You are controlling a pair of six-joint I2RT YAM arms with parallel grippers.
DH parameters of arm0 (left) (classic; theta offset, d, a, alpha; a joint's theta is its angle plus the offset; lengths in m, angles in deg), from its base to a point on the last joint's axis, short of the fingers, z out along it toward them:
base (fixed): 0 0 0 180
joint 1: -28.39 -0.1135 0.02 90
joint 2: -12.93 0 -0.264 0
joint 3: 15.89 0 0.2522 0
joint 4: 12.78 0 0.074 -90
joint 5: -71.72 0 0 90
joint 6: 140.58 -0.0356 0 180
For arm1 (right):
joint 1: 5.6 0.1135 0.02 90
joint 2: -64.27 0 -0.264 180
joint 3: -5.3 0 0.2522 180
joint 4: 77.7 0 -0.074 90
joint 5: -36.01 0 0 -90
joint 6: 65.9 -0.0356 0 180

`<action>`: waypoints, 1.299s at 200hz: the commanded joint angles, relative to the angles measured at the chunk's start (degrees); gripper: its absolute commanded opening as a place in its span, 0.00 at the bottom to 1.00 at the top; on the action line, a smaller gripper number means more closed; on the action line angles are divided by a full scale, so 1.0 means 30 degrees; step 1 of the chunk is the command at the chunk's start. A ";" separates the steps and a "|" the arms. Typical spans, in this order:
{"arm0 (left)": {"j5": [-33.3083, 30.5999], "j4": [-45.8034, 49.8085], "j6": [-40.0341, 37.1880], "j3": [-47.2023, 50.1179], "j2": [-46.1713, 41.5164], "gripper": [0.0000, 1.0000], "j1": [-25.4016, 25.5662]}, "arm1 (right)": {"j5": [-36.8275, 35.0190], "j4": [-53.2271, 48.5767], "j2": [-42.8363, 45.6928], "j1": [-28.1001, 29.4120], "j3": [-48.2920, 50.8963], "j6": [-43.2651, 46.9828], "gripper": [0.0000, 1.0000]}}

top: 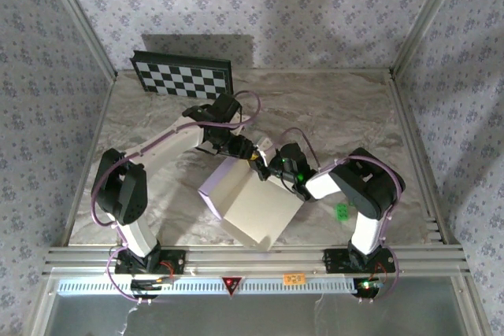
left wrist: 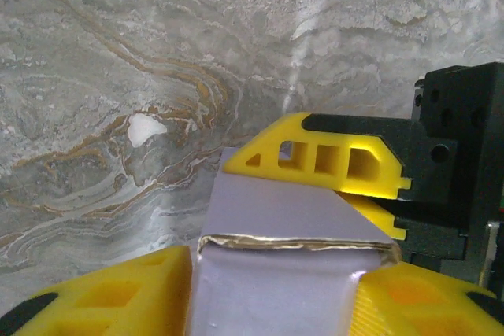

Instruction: Fold the paper box

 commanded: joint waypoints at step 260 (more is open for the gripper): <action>0.1954 -0.0104 0.0760 0.0979 -0.4028 0.67 -0.0414 | -0.1479 0.5239 -0.4977 0.0315 -0.0220 -0.1834 0.41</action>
